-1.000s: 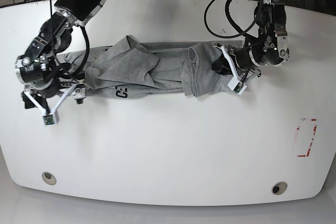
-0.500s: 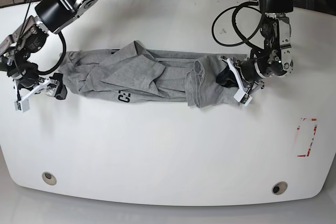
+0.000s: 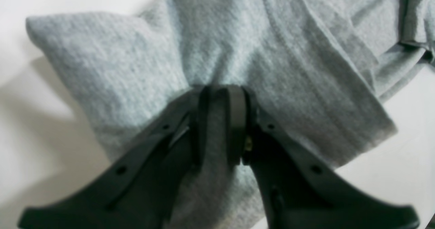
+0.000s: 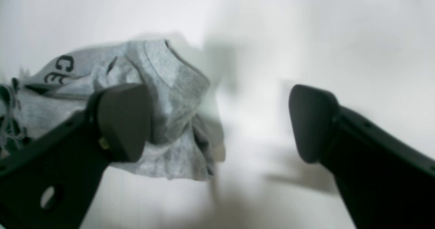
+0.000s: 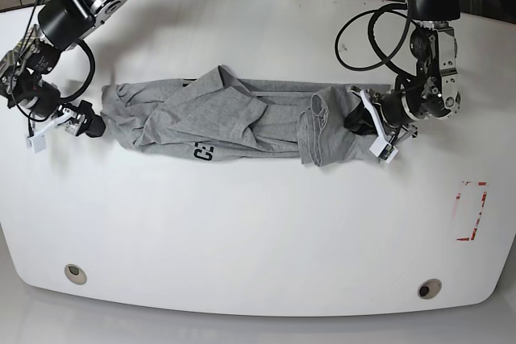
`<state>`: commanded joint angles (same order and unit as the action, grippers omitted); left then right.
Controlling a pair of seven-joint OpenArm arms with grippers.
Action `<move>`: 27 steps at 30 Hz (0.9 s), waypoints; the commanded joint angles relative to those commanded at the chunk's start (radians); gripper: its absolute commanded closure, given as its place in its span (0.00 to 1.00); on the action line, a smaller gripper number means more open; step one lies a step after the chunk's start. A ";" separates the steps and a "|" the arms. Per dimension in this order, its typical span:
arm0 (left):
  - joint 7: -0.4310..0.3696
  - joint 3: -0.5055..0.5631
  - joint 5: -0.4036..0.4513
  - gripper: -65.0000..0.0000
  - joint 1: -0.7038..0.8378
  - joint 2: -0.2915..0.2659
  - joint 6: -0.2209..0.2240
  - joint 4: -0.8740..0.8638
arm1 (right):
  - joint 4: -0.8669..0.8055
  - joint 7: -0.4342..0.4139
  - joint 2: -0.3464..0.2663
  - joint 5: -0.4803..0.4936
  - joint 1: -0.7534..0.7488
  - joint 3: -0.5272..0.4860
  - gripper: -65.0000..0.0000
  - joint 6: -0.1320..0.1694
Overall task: Fold the T-shirt properly
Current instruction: 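Grasp the strip ends with both grippers and push them inward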
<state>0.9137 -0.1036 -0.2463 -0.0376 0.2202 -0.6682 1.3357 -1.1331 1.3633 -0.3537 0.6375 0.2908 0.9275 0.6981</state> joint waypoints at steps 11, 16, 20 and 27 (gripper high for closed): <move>0.000 -0.002 0.002 0.86 0.002 0.002 0.000 0.000 | 0.017 0.006 0.069 0.002 -0.002 -0.002 0.07 0.000; 0.000 0.000 0.002 0.86 0.002 0.002 0.000 0.000 | 0.012 0.006 0.112 0.000 -0.003 -0.034 0.07 0.000; 0.000 0.002 0.002 0.86 0.002 0.000 0.002 0.000 | 0.009 0.006 0.140 0.002 -0.018 -0.051 0.08 0.000; 0.000 0.002 0.003 0.86 0.002 -0.002 0.008 -0.003 | 0.008 0.006 0.176 0.002 -0.040 -0.075 0.09 0.000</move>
<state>0.9137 -0.1020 -0.2432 -0.0361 0.2186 -0.6605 1.3326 -1.1254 1.3694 -0.1772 0.6391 0.2509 0.8523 0.6981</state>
